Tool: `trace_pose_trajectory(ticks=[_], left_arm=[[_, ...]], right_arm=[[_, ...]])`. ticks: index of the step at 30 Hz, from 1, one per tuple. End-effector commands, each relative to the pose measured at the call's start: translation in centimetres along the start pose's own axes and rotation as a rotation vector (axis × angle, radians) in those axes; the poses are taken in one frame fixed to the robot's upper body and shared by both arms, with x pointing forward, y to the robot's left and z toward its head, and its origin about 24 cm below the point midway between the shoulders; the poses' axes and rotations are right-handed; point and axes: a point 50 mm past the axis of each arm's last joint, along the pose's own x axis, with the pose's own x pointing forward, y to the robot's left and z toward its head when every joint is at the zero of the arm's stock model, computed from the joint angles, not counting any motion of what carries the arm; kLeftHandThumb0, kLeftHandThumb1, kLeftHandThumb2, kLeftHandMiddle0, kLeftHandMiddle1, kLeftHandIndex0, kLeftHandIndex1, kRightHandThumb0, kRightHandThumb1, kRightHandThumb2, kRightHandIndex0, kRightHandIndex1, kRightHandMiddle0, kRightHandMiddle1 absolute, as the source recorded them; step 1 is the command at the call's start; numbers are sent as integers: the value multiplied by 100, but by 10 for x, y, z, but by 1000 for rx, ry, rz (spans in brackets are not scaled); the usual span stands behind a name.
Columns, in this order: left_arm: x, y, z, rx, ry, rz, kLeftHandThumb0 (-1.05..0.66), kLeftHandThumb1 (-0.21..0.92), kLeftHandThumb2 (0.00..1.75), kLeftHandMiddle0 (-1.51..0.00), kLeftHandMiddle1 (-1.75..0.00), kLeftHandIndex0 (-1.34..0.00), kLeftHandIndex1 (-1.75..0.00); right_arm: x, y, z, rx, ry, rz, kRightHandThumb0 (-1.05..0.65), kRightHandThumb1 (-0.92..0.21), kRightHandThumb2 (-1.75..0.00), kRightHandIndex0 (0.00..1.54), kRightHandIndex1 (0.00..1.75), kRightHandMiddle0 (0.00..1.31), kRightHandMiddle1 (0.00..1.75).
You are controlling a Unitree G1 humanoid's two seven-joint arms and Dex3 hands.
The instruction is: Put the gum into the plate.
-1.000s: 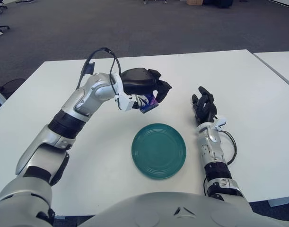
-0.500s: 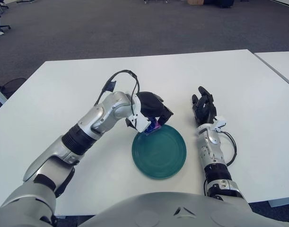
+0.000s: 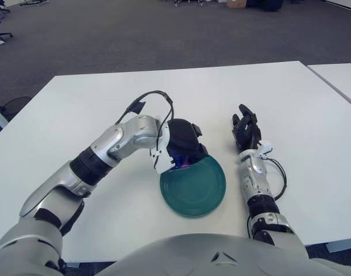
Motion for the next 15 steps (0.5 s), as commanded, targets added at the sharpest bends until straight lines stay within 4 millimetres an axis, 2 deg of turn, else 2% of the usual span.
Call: trace_pose_trajectory(ticks=[1,3,4,5,6,7,8,9,10,12,13,14,15], left_arm=[[20,-26,9,-104,34,-130,-1,71,65,-51,-149,-38,-149],[18,-33,7,-116,36,-118,-1,55,92,-53,-164,-44,-148],[19,-32,6,-116,37,-122,-1,52,95,-53,-166,-45,-148],[14,-28,5,-91,49,75,-1,49,101,-53,-169,-46,-148],[9,-26,5,-72,55,220,-1,63,86,-40,-170,-35,-156],[18,-16,6,-167,143,119,-1,73,74,-31,-170,-27,-161],[23,-10,9,-264,187,22,-1,74,72,-33,-168,-27,-161],[19,-16,16,-322,185,-51,-1,75,69,-36,-164,-26,-160],[16,-21,21,-346,180,-82,-1,70,76,-39,-166,-28,-159],[10,-28,24,-333,176,-67,-1,57,96,-47,-171,-32,-159],[8,-25,19,-195,149,79,-1,55,98,-48,-172,-33,-159],[5,-24,17,-104,109,186,-1,69,82,-39,-169,-23,-165],[18,-24,14,-122,95,113,-1,77,71,-33,-167,-17,-168]], right_arm=[[-31,-23,-53,-4,268,-101,-69,-92,-86,24,1,0,73],[-32,-20,-53,-10,257,-95,-69,-92,-86,25,1,0,73],[-32,-19,-53,-12,253,-94,-70,-92,-86,25,1,0,73],[-32,-19,-53,-17,250,-95,-70,-92,-86,25,1,0,73],[-31,-19,-52,-21,247,-97,-70,-92,-86,25,1,0,72],[-31,-19,-52,-25,247,-100,-70,-92,-86,25,1,0,72],[-31,-19,-52,-29,247,-101,-70,-92,-86,25,1,0,72],[-32,-19,-53,-33,249,-104,-70,-92,-86,25,1,0,71],[-32,-19,-53,-36,249,-106,-70,-92,-86,25,1,0,72],[-32,-19,-53,-40,250,-109,-70,-92,-86,26,2,0,73],[-32,-19,-53,-44,253,-110,-70,-92,-86,26,2,0,73],[-32,-19,-53,-46,256,-110,-70,-92,-86,27,2,0,75],[-32,-19,-54,-50,258,-112,-70,-92,-86,27,2,0,76]])
